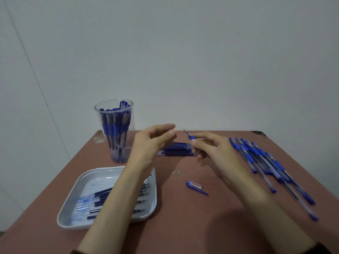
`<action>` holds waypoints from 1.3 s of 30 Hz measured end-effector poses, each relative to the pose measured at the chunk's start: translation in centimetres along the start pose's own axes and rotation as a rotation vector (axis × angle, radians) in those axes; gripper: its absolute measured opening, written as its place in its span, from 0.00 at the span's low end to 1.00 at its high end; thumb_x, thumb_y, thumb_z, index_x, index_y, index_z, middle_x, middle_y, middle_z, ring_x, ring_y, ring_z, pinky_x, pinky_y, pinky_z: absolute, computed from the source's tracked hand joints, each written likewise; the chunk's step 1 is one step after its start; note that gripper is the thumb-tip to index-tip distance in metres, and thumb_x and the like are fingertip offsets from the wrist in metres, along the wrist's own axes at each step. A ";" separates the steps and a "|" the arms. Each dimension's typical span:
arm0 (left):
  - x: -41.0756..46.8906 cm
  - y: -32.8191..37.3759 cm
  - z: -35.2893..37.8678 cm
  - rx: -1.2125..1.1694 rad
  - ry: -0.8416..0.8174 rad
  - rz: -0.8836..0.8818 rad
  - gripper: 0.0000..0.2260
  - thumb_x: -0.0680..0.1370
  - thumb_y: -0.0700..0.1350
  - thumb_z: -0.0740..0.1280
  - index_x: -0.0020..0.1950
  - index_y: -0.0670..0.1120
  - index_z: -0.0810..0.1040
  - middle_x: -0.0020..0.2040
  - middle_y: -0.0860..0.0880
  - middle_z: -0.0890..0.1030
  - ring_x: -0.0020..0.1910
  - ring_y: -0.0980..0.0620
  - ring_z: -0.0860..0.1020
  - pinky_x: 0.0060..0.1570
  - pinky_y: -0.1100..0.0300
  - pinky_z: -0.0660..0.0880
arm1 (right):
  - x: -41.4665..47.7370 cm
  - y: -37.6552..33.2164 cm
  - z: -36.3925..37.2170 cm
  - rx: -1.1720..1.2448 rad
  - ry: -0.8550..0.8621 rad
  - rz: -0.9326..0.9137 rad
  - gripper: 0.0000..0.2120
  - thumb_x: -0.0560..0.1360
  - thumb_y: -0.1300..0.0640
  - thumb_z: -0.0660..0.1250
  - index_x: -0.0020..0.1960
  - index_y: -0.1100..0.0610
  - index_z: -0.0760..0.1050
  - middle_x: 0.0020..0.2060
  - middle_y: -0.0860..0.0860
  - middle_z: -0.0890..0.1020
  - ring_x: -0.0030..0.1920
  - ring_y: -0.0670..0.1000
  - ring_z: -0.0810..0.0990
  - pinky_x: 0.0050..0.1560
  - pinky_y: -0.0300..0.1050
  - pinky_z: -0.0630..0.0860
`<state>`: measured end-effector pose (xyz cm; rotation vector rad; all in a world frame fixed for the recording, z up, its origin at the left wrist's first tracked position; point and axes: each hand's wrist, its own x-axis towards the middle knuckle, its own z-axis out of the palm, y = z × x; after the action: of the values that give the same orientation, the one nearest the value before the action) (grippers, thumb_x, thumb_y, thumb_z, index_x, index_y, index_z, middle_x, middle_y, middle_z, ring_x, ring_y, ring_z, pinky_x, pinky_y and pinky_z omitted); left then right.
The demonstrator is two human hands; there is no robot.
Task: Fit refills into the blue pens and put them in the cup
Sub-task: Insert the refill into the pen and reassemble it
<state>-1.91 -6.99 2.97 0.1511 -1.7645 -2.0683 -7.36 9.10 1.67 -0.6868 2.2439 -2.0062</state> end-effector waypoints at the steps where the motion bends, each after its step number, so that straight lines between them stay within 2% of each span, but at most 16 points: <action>1: 0.0 0.1 0.0 -0.069 0.008 -0.020 0.06 0.74 0.36 0.69 0.48 0.45 0.82 0.42 0.47 0.84 0.44 0.53 0.83 0.46 0.66 0.78 | 0.0 0.1 0.1 -0.036 -0.005 -0.021 0.05 0.75 0.58 0.69 0.49 0.50 0.82 0.32 0.49 0.82 0.33 0.46 0.77 0.41 0.49 0.77; 3: -0.1 0.0 0.1 -0.128 0.005 -0.047 0.06 0.74 0.35 0.69 0.48 0.43 0.82 0.43 0.45 0.84 0.45 0.51 0.82 0.46 0.65 0.78 | -0.1 0.2 0.3 -0.083 -0.022 -0.061 0.06 0.75 0.58 0.70 0.47 0.47 0.82 0.31 0.47 0.81 0.33 0.44 0.77 0.40 0.47 0.77; 8: -0.1 0.1 0.4 -0.175 -0.006 -0.054 0.07 0.74 0.33 0.68 0.49 0.41 0.81 0.43 0.44 0.83 0.44 0.51 0.82 0.46 0.65 0.79 | -0.1 0.3 0.3 -0.111 -0.025 -0.088 0.07 0.75 0.58 0.70 0.46 0.47 0.83 0.31 0.49 0.80 0.33 0.46 0.77 0.39 0.47 0.76; 14: -0.4 -0.1 0.5 -0.076 -0.042 -0.033 0.08 0.73 0.34 0.70 0.49 0.44 0.81 0.42 0.45 0.84 0.43 0.52 0.83 0.47 0.66 0.78 | 0.0 0.4 0.3 -0.178 0.003 -0.127 0.06 0.74 0.57 0.71 0.47 0.47 0.83 0.31 0.51 0.79 0.34 0.52 0.75 0.41 0.54 0.77; 16: -0.3 -0.3 0.6 -0.036 -0.038 -0.027 0.09 0.73 0.35 0.70 0.50 0.45 0.81 0.43 0.45 0.84 0.43 0.53 0.83 0.47 0.66 0.78 | -0.1 0.6 0.4 -0.225 0.030 -0.164 0.06 0.73 0.56 0.71 0.48 0.47 0.83 0.33 0.51 0.81 0.36 0.53 0.76 0.42 0.51 0.77; 19: -0.4 -0.6 0.8 0.019 -0.036 -0.009 0.10 0.72 0.35 0.71 0.51 0.46 0.81 0.42 0.48 0.85 0.43 0.54 0.83 0.48 0.64 0.78 | -0.4 0.4 0.6 -0.310 0.064 -0.211 0.07 0.74 0.56 0.71 0.50 0.48 0.83 0.35 0.47 0.83 0.34 0.43 0.75 0.38 0.39 0.74; 20: -0.4 -0.6 0.9 0.025 -0.035 0.000 0.10 0.73 0.35 0.71 0.51 0.47 0.81 0.41 0.49 0.85 0.42 0.54 0.83 0.48 0.64 0.78 | -0.4 0.3 0.6 -0.313 0.065 -0.208 0.07 0.74 0.57 0.70 0.50 0.49 0.84 0.35 0.47 0.82 0.34 0.42 0.75 0.38 0.38 0.73; 23: -0.4 -0.4 0.9 -0.001 -0.064 0.037 0.12 0.73 0.34 0.69 0.53 0.48 0.80 0.41 0.50 0.85 0.43 0.55 0.83 0.50 0.64 0.78 | -0.6 -0.3 0.8 -0.125 0.006 -0.082 0.05 0.76 0.57 0.69 0.48 0.51 0.84 0.31 0.53 0.80 0.31 0.46 0.74 0.35 0.44 0.72; 25: -0.4 -0.2 1.0 -0.038 -0.108 0.054 0.14 0.74 0.34 0.68 0.56 0.48 0.78 0.46 0.49 0.85 0.47 0.53 0.83 0.53 0.62 0.78 | -0.7 -0.7 0.9 0.068 -0.053 0.024 0.06 0.77 0.58 0.67 0.48 0.54 0.83 0.29 0.53 0.77 0.27 0.46 0.69 0.31 0.42 0.66; 30: -0.6 0.0 1.2 -0.134 -0.157 0.056 0.21 0.70 0.42 0.71 0.63 0.48 0.73 0.50 0.46 0.85 0.51 0.52 0.82 0.54 0.63 0.77 | -0.9 -1.0 1.1 0.165 -0.086 0.047 0.07 0.77 0.59 0.66 0.48 0.57 0.83 0.29 0.53 0.76 0.27 0.48 0.66 0.31 0.41 0.64; 32: -0.5 -0.2 1.2 -0.107 -0.141 0.055 0.20 0.68 0.45 0.71 0.60 0.48 0.75 0.49 0.47 0.85 0.53 0.53 0.82 0.55 0.62 0.76 | -0.8 -1.0 1.2 0.254 -0.101 0.060 0.08 0.77 0.59 0.65 0.50 0.60 0.83 0.29 0.53 0.76 0.27 0.48 0.65 0.30 0.40 0.62; 36: -0.4 -0.5 1.3 -0.035 -0.121 0.052 0.09 0.70 0.47 0.69 0.48 0.47 0.83 0.46 0.49 0.85 0.51 0.54 0.81 0.56 0.60 0.73 | -0.7 -1.2 1.0 0.342 -0.089 0.076 0.09 0.77 0.60 0.64 0.51 0.62 0.82 0.29 0.54 0.75 0.26 0.47 0.64 0.29 0.37 0.64; 39: -0.7 -0.5 1.6 -0.009 -0.177 0.049 0.11 0.70 0.51 0.68 0.48 0.48 0.84 0.48 0.47 0.84 0.51 0.54 0.81 0.58 0.59 0.74 | -0.9 -1.2 1.2 0.319 -0.106 0.074 0.07 0.77 0.61 0.65 0.48 0.61 0.82 0.29 0.55 0.75 0.26 0.48 0.64 0.29 0.37 0.69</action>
<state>-1.94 -5.17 2.67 -0.0801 -1.8411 -2.1100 -5.87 8.26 2.41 -0.6480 1.8056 -2.1643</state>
